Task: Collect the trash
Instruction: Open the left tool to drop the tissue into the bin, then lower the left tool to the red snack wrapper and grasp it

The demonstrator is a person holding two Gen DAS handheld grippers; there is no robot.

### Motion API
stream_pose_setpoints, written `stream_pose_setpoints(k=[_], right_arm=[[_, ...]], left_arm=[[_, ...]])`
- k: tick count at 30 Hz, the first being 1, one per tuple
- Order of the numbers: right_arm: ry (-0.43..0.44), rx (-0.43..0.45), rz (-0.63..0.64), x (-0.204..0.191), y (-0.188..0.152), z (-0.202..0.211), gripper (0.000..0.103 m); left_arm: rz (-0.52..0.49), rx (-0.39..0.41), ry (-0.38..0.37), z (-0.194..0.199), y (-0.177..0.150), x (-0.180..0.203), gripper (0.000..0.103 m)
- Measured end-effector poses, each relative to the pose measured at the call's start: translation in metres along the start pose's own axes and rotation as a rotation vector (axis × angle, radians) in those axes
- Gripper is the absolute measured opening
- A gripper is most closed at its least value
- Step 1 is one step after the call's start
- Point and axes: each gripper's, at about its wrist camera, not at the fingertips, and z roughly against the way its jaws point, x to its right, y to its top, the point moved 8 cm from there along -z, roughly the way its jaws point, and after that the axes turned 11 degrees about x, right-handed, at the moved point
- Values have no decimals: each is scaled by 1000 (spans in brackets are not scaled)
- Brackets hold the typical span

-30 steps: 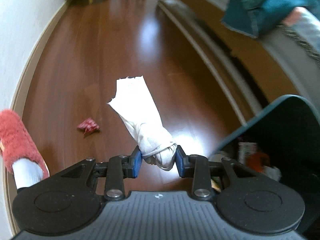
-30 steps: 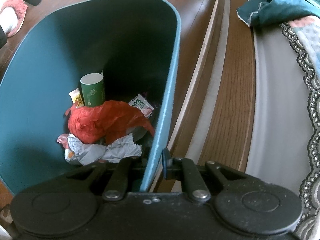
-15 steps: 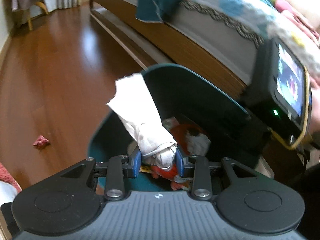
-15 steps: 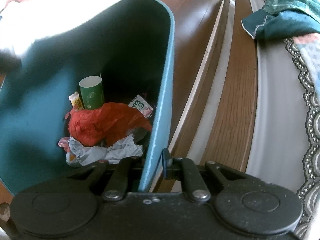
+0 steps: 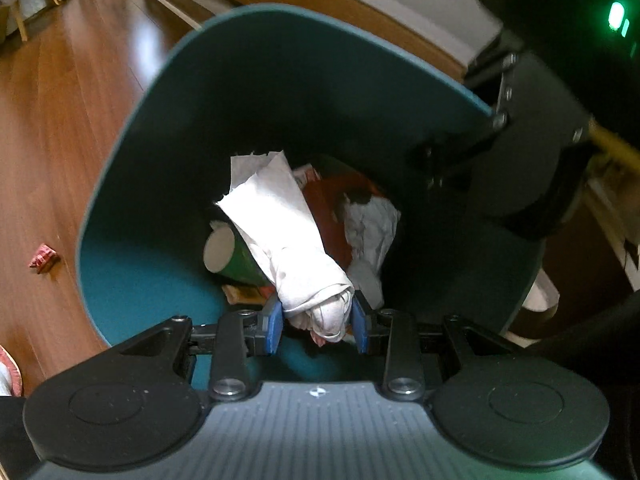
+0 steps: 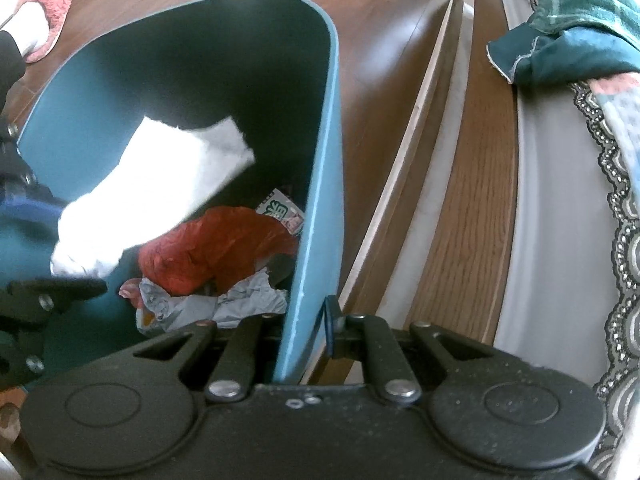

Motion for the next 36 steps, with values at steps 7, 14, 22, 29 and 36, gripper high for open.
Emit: stream_pose_setpoints(k=[7,14,22,29,36], right_arm=[[0,2,4,-1,-1,-1,10],[2,1,0,-1,-1,-1,10],[1,-3,-23,3,0,-2,10],[-11,17,-112,7,0,0,9],[33,-13,-177,18,20,-3,12]], left_arm=[[-33,-48,-3,-13,-12,1,36],[-53,-1,-18,-12,-8,4,56],[-28,83,-31,16,0,-11,59],[50,236,60,67,12,-75,71],[258,278,241,70,3,-192,74]])
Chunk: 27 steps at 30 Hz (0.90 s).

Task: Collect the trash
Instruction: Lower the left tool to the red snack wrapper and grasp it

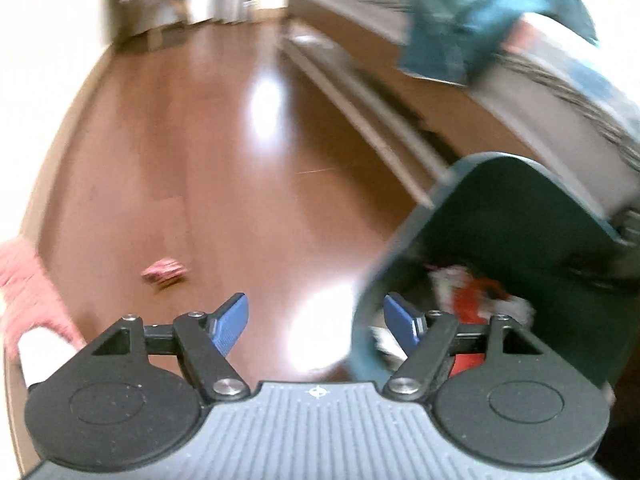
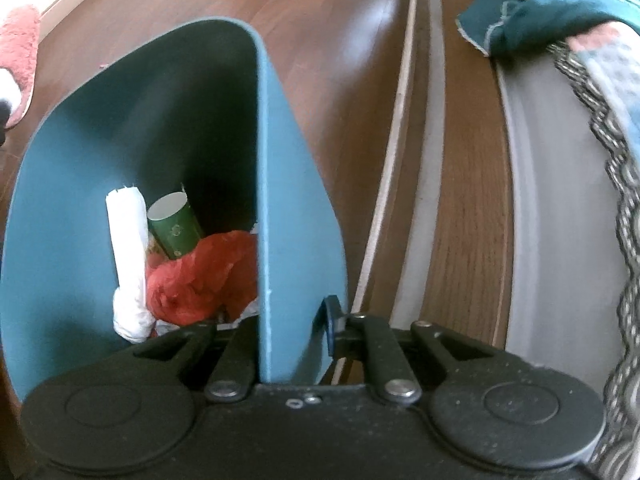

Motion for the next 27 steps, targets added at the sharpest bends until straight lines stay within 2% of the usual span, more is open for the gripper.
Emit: stream_pose_setpoints(k=[3,7,10,13,17,23,27], right_arm=[[16,-30,-19,6,18,-6,12],[16,-28,-91,17,51,-14,12],[13,-15,-55,13,78,-19,11],[18,-29,42,3,104,-26,10],[32,-63,153,-9,130,-37,9],[70,-102,167,0,146,-51,10],[73,-130,209,-5,144,-52,9]], left_arm=[[40,-10,89,-23,-2,-43,74],[86,-54,168,-62,-9,-89,74],[123,-93,211,-96,-15,-118,74],[156,-124,253,-132,-18,-147,74],[230,-158,264,-173,-25,-172,74],[342,-225,283,-234,-38,-206,74],[362,-262,302,-261,-47,-216,74]])
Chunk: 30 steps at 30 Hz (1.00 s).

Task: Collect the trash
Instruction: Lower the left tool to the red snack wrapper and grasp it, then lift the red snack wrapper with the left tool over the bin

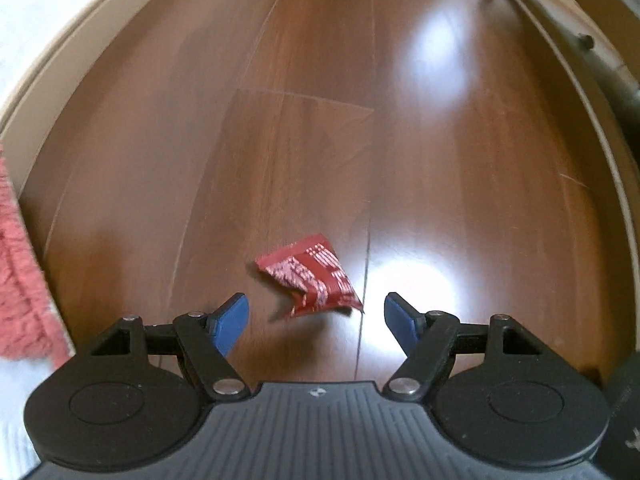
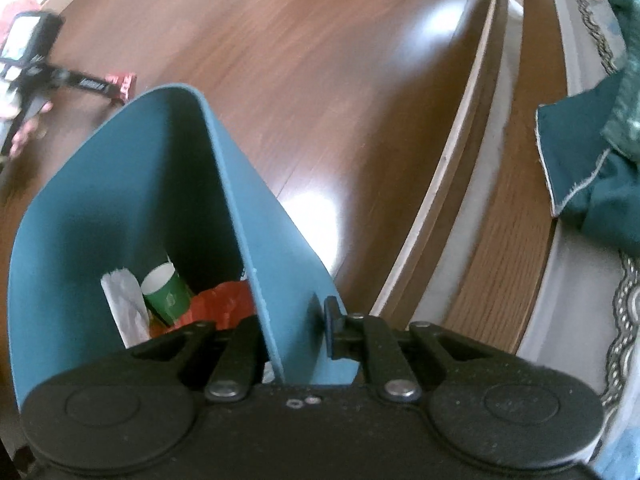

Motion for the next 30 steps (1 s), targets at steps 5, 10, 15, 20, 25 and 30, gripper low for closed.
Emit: stream_pose_setpoints(k=[5,10,15,20,25,30], right_arm=[[-5,-14,22,-7,-1,2,8],[-10,-12,39,-10,3,4,8],[-25,-17,34,-10,4,5,8],[-47,-19,27,-9,-4,5,7],[-68,-27,29,-10,-21,9,6],[-73,-17,2,-12,-41,16,6]], left_arm=[[22,-32,7,-24,0,-2,73],[73,-74,-1,-35,-4,-10,42],[109,-64,25,-29,-8,-24,37],[111,-46,9,-5,-9,-25,36],[72,-11,-34,30,-12,-8,36],[12,29,-87,79,-16,18,36]])
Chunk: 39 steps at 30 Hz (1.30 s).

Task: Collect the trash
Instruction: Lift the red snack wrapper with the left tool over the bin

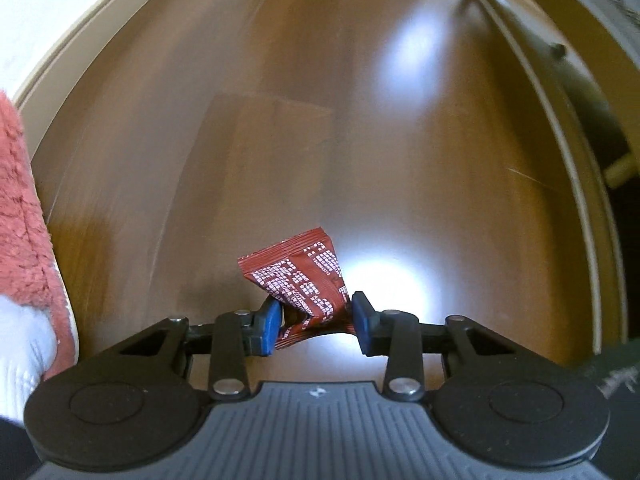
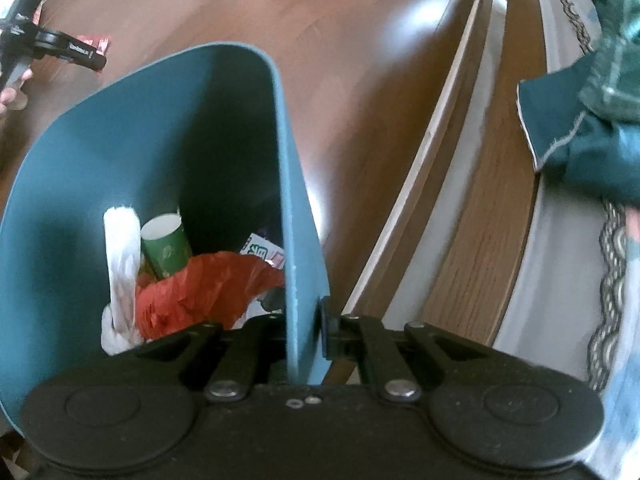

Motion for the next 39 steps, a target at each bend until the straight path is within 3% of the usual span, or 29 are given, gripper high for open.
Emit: stream_pose_setpoints(k=[14,19,23,29,35,39], right_arm=[[17,11,-45,-11,-60,11,12],[21,14,-68,-16,-78,11,13],[15,24,-93,-15,-90,8,13],[17,73,-196,-1,-106,4,12],[62,106,-360,18,-109,1,16],[83,99,-321,25,-104,-6,15]], left_arm=[[-185,140,-172,155,-12,69,36],[-279,168,-248,204,-37,100,36],[-394,158,-339,243,-75,145,36],[-551,63,-443,255,-140,219,36],[-638,-40,-376,208,-169,254,36],[-645,-63,-362,198,-171,262,36]])
